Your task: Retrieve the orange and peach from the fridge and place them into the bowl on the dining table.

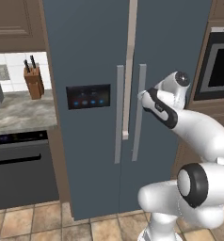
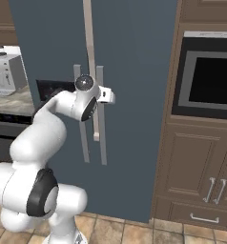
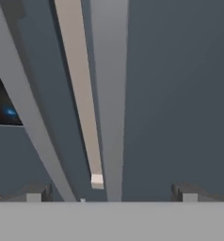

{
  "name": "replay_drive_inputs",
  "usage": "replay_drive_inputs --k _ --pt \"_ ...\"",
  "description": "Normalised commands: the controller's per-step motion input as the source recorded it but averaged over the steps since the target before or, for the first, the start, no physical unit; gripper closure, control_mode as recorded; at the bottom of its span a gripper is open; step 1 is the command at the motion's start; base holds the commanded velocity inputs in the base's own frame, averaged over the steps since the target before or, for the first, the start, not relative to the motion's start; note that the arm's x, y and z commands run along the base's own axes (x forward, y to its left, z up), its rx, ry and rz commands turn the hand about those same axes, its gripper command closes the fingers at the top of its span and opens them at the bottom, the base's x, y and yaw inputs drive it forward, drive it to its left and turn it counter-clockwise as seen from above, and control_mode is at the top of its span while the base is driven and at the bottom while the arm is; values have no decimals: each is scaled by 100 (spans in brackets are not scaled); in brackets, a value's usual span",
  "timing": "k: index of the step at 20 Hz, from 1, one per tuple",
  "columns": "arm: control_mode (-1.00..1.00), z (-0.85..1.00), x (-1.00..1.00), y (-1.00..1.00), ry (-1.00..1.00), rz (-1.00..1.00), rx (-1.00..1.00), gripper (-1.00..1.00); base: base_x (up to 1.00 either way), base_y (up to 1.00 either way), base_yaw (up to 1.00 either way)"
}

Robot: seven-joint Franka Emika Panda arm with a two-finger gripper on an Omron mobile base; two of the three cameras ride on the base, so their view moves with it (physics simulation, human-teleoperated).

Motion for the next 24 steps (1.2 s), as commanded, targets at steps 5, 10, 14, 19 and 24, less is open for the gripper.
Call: replay_drive_inputs --k 5,10,14,19,24 --pt "-100 -35 41 7 -4 0 0 -100 0 0 0" --pt "-100 -17 54 0 -4 0 0 -100 0 0 0" --pt "-100 -16 61 0 -2 0 0 -100 0 0 0" --pt "-100 -13 68 0 0 0 0 -100 0 0 0" --pt "-100 -2 72 0 0 0 0 -100 0 0 0"
